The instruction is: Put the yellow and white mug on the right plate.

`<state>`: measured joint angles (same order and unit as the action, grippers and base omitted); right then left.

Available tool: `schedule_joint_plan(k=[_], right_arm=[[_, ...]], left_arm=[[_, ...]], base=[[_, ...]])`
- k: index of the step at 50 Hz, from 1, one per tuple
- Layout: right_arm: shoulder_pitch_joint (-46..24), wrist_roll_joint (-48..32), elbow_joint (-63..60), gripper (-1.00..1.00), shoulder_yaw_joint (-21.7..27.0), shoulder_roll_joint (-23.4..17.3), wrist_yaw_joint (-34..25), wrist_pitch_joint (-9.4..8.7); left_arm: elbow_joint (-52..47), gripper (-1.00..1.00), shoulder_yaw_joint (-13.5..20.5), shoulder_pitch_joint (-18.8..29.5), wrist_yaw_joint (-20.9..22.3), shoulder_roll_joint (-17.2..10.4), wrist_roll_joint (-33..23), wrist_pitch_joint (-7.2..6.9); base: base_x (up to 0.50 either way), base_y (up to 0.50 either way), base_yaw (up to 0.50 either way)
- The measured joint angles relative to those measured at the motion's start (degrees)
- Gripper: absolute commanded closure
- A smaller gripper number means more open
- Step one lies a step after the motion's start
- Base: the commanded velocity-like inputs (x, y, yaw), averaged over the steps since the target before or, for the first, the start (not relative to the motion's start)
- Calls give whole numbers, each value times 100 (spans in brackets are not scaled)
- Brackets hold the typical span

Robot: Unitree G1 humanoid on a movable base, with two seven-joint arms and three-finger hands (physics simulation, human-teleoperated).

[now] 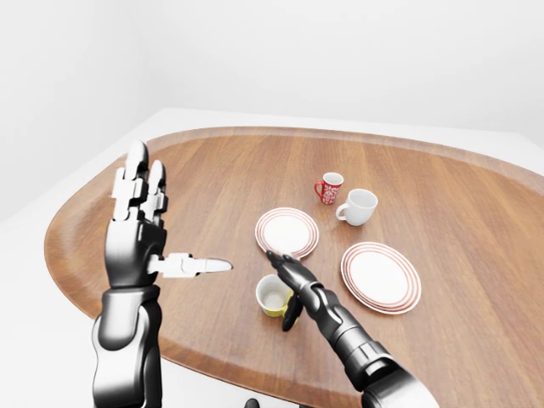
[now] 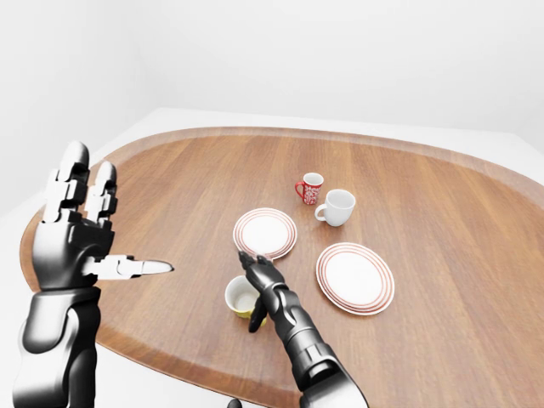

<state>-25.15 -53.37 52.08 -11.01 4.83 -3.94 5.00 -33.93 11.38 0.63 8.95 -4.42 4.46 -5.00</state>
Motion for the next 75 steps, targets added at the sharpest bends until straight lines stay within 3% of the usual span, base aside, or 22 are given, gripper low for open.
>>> schedule_joint_plan(k=[10, 11, 12, 19, 23, 32, 43, 51, 67, 75], right_arm=[[-40, 2, 152, -100, 3, 5, 79, 0], [-40, 1, 160, 9, 2, 5, 85, 0], [-41, 11, 167, 100, 1, 2, 51, 0], [-25, 34, 150, 100, -3, -2, -101, 0], [-34, -71, 116, 100, 68, 13, -927, 0], [-12, 74, 77, 100, 26, -20, -388, 0], [21, 178, -143, 100, 59, -94, -190, 0], [65, 277, -514, 100, 116, -177, -347, -12], [161, 448, -1308, 100, 275, -426, -835, -236], [74, 589, -1313, 100, 421, -613, -900, -229]], left_arm=[[-27, -100, 5, -5, 4, 1, -2, 0], [-31, -100, 5, -5, 5, 1, -2, 0], [-33, -100, 5, -7, 5, 2, -2, 0], [-45, -100, 4, -11, 7, 5, -5, 0], [-53, -100, 3, -15, 7, 8, -4, 0], [-45, -100, -3, -23, 6, 14, -5, 0], [-22, -100, -21, -28, 4, 21, -19, 0], [8, -100, -21, -21, 3, 18, -19, 0], [52, -100, -25, -18, -1, 15, -27, 0], [70, -100, -35, -24, 0, 18, -36, 0]], base=[[0, 0, 0], [0, 0, 0], [0, 0, 0], [0, 0, 0], [0, 0, 0], [0, 0, 0], [0, 0, 0], [0, 0, 0], [0, 0, 0], [0, 0, 0]])
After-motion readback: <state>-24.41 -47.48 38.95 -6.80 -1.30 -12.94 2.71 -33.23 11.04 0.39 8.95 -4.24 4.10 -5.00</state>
